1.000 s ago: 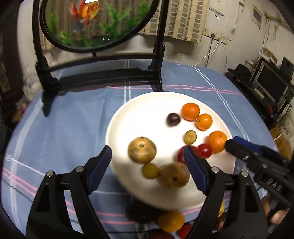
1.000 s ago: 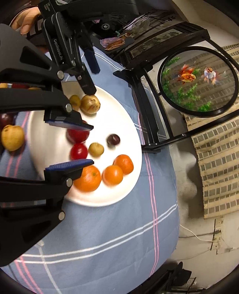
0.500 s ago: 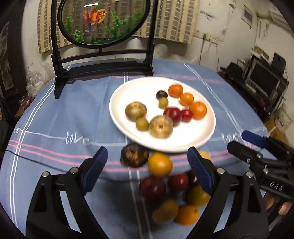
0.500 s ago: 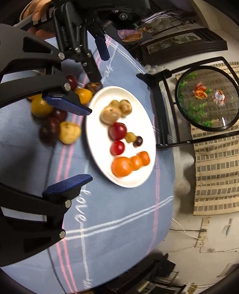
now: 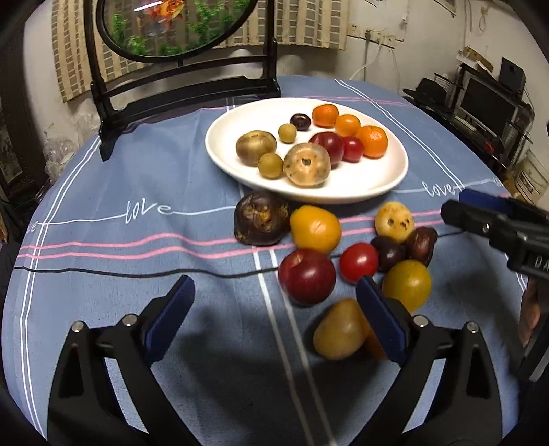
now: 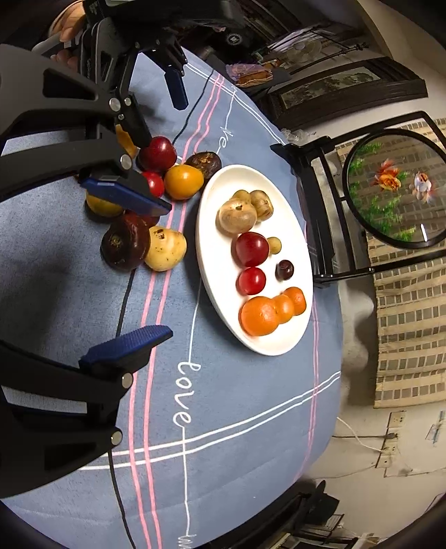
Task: Organize fruits
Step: 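Grasp a pale brown potato with the left tool while the right tool grasps a dark red round fruit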
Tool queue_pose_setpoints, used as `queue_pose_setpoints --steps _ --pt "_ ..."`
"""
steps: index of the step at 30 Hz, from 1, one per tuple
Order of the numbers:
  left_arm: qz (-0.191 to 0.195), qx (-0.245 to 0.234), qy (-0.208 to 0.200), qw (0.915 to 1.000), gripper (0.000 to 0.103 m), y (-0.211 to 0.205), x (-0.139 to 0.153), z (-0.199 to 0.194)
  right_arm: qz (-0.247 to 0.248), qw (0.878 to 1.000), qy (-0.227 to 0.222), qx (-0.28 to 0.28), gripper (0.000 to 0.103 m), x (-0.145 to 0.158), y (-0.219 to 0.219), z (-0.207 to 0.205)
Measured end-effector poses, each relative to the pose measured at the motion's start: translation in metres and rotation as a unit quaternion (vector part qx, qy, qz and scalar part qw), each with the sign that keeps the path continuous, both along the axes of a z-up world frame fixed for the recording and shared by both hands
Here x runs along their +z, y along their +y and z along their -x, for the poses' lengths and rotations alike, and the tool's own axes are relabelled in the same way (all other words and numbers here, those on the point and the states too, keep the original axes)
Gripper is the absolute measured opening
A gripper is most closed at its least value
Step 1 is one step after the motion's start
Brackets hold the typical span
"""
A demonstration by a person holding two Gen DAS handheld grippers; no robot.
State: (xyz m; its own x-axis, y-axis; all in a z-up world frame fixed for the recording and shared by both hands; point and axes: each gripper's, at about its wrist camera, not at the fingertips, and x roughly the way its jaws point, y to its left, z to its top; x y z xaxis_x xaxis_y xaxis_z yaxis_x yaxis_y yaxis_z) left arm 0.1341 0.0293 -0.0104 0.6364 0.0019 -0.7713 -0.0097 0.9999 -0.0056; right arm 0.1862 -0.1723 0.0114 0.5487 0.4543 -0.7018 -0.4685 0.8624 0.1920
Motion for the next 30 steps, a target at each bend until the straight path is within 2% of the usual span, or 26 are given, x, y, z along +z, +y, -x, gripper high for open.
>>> queue_pose_setpoints --steps 6,11,16,19,21,25,27,28,30 --pt "-0.017 -0.02 -0.004 0.9996 0.099 -0.008 0.003 0.007 0.047 0.999 -0.011 0.008 0.067 -0.002 0.008 0.004" --pt "-0.03 -0.036 0.0 0.9989 0.099 -0.017 0.003 0.012 0.047 0.999 -0.015 0.008 0.067 -0.001 0.008 0.005" --pt "-0.044 -0.056 0.03 0.997 0.099 -0.02 -0.011 0.012 0.038 0.999 -0.011 0.001 0.067 0.0 0.004 0.003" --pt "-0.05 -0.058 0.065 0.9949 0.098 -0.022 -0.026 0.006 0.03 0.999 -0.014 -0.001 0.067 0.004 0.002 0.003" --pt "-0.048 -0.06 0.06 0.9952 0.097 -0.022 -0.027 0.006 0.024 1.0 -0.014 -0.003 0.067 0.005 0.0 0.003" --pt "-0.036 -0.066 0.051 0.9959 0.082 -0.023 -0.025 0.007 0.02 1.0 -0.014 -0.003 0.067 0.006 0.0 0.004" --pt "-0.042 -0.066 0.044 0.996 0.078 -0.025 -0.024 0.008 0.023 1.0 -0.013 -0.002 0.067 0.005 0.001 0.004" --pt "-0.041 -0.068 0.043 0.996 0.072 -0.025 -0.024 0.008 0.024 1.0 -0.013 -0.001 0.067 0.004 0.002 0.004" --pt "-0.023 -0.083 0.042 0.9954 0.049 -0.028 -0.022 0.009 0.026 1.0 -0.012 0.0 0.067 0.003 0.002 0.004"
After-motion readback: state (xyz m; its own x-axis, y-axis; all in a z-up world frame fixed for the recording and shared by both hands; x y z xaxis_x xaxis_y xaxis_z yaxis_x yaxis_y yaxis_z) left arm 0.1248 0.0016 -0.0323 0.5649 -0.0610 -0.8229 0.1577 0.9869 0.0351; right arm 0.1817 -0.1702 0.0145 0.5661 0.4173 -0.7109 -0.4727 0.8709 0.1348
